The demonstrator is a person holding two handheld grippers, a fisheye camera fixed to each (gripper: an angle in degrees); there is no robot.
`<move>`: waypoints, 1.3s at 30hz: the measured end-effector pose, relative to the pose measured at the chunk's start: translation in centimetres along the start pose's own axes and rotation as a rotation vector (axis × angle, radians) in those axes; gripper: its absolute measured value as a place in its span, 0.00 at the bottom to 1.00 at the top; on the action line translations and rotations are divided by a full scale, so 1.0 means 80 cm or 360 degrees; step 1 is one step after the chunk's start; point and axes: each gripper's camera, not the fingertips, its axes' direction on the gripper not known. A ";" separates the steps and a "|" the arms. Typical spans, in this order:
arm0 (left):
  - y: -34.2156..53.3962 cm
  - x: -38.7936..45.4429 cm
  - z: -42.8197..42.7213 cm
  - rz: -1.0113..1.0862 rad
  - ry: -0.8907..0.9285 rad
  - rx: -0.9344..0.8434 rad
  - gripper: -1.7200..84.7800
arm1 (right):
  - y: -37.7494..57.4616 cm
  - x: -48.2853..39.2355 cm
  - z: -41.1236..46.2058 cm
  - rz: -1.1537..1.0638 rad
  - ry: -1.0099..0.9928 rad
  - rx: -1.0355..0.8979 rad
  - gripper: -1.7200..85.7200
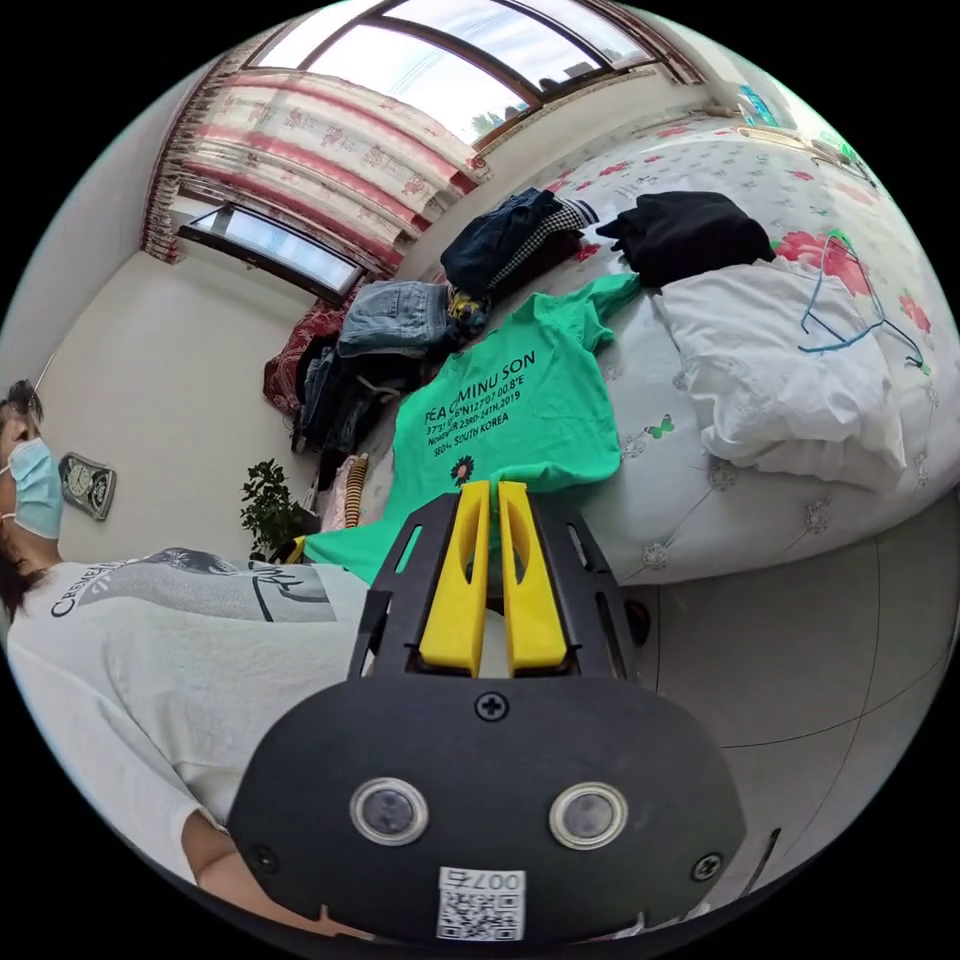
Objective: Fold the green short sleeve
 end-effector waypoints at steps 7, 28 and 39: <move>-0.135 -0.020 0.068 0.0015 -0.0009 0.0024 0.01 | -0.104 0.013 0.029 -0.0038 0.0042 -0.0016 0.03; -0.176 -0.129 0.226 -0.0028 -0.0703 -0.0471 0.12 | -0.145 0.143 0.193 0.0345 0.0609 -0.0255 0.08; -0.232 -0.129 0.200 0.0068 -0.0581 -0.0523 0.01 | -0.172 0.144 0.205 0.0217 0.0671 -0.0359 0.02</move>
